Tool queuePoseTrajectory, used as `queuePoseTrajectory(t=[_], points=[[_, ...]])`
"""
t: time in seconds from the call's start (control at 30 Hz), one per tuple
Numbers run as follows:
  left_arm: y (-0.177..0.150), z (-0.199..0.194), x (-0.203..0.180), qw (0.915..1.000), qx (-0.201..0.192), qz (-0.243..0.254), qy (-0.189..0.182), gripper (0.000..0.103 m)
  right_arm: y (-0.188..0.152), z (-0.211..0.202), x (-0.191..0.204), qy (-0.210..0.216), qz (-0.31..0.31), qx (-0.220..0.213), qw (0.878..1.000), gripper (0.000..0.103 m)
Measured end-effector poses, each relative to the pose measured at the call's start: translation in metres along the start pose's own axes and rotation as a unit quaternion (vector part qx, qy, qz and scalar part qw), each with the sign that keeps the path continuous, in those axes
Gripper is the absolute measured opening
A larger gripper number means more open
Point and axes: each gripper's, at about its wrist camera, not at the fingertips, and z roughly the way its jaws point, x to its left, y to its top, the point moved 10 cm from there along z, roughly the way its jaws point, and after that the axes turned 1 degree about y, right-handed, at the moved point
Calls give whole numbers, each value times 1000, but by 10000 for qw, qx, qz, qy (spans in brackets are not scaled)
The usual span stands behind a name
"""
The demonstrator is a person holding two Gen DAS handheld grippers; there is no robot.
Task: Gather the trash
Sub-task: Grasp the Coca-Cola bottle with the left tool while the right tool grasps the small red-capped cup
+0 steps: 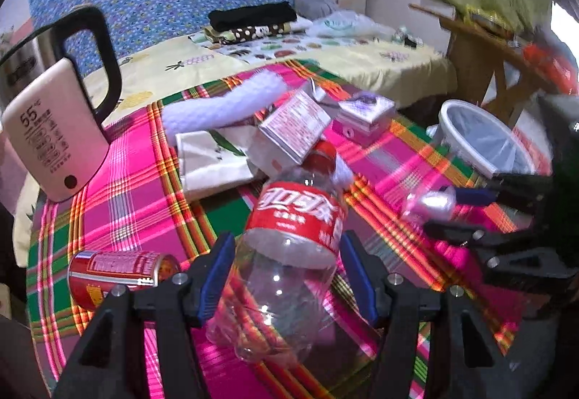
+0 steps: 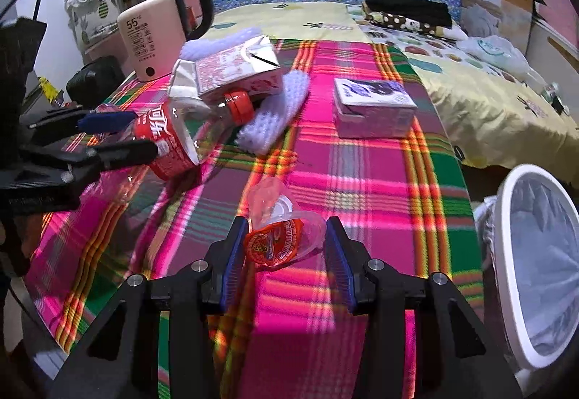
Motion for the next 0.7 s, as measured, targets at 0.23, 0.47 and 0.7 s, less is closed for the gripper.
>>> queuePoseTrajectory(t=[0.23,0.47,0.7], points=[[4,12,-1,9994,124,-236,234,68,-4,-2,-16,-85,182,13,9998,45],[2,13,-10,9973,-7,-484,550,68,-5,-11,-26,-134,328,-88,9993,45],[-12,-3,-19,9946,-103,-838,602,66,-9,-25,-35,-151,439,-236,9986,45]])
